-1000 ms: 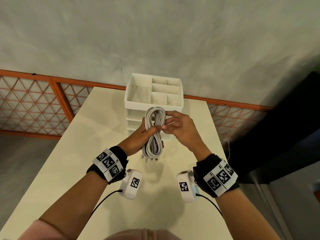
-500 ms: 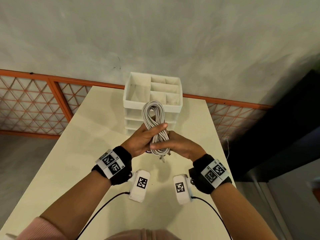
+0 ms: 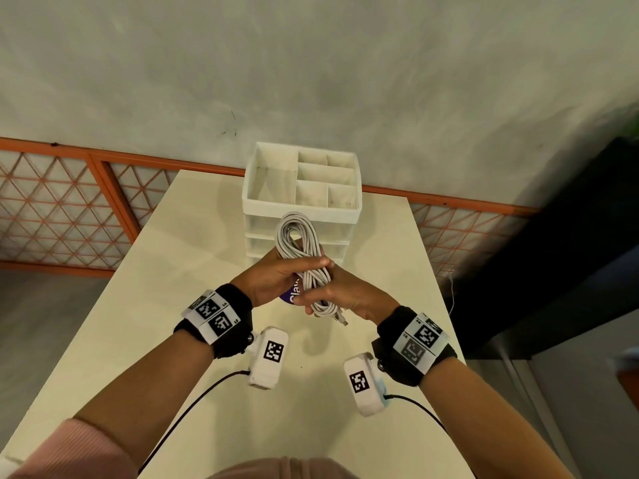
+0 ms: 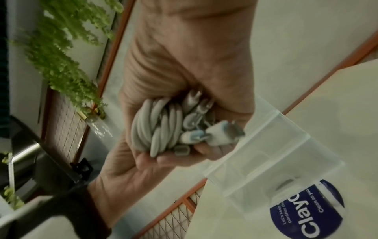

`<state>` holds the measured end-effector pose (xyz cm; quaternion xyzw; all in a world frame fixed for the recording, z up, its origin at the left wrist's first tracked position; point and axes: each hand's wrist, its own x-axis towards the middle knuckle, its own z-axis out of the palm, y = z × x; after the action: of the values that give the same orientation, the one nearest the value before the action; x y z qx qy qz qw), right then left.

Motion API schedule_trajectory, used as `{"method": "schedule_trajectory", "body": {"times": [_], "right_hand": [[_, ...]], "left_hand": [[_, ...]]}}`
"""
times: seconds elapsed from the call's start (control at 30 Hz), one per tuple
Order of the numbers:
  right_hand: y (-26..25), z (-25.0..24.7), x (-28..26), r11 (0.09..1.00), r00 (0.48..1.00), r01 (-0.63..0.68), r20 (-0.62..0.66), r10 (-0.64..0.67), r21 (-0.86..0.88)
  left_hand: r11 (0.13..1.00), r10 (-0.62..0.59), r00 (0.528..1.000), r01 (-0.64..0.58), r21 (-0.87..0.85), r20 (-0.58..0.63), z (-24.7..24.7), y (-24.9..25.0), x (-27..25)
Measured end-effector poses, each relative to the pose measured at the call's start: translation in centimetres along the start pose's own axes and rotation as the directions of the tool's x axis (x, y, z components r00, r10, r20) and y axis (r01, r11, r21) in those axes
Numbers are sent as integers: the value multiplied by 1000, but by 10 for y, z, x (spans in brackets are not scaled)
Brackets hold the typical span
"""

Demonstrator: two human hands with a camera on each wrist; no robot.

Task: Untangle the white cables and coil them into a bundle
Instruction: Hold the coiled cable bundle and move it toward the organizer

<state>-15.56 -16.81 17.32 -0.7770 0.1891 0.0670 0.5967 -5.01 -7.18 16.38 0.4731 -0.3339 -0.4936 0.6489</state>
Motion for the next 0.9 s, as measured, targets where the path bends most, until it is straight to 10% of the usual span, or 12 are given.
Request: {"method": "schedule_trajectory", "body": {"times": [0.17,0.53,0.9], "right_hand": [[6,3,4,986,996,-61,-70,50,-154],[12,12,8,805,992,-104,-115,45,-584],[20,-4,1,925,990,-42,107,89,-379]], "left_hand": [[912,-3,987,-63,-406,-159,-6,2,4],[869,-305,810,22,-494,-500,7,-2,20],[855,-263,909,63,-516,-324,-6,-2,13]]}}
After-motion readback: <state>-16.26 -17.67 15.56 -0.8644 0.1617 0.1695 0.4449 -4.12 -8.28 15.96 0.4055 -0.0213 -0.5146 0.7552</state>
